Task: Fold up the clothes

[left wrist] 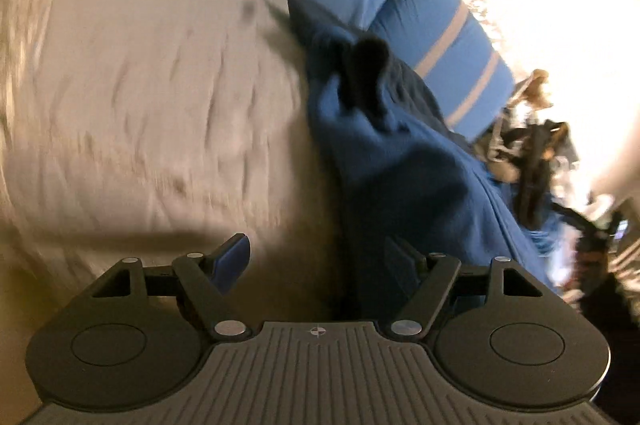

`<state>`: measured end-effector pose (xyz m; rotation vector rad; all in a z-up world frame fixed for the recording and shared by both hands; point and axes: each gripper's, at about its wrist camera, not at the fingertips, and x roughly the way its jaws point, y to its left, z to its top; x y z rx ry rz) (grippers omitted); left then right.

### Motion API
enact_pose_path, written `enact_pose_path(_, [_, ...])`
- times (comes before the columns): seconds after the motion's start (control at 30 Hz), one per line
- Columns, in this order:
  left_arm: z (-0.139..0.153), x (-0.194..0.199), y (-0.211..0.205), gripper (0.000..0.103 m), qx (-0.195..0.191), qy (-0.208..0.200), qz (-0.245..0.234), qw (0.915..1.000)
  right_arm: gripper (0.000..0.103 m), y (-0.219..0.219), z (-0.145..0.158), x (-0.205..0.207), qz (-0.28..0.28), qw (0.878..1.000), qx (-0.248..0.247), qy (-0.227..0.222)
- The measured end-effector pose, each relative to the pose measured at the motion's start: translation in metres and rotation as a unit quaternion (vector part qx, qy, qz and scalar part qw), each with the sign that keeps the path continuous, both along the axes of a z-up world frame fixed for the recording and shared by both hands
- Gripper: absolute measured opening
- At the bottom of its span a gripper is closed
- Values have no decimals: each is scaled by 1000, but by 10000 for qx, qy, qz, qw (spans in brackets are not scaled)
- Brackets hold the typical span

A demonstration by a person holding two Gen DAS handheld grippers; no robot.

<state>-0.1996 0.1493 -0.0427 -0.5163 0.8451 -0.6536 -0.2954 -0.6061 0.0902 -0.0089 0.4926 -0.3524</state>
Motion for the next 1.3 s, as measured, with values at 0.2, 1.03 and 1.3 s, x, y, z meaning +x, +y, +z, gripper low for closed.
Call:
enact_pose_path(0.2, [-46,3,7,73,-1067,639,-165,9921,103,1,10,-16,-56,10000,25,-34])
enact_pose_path(1.03, [-59,-24,10,38,-4227,994,-186,9006,103,3,0,-50,-145,9998,129,-12])
enact_pose_path(1.3, [12,-28,13,18,-2913,496,44,9553,103,3,-1,-60,-151,9997,191,-67])
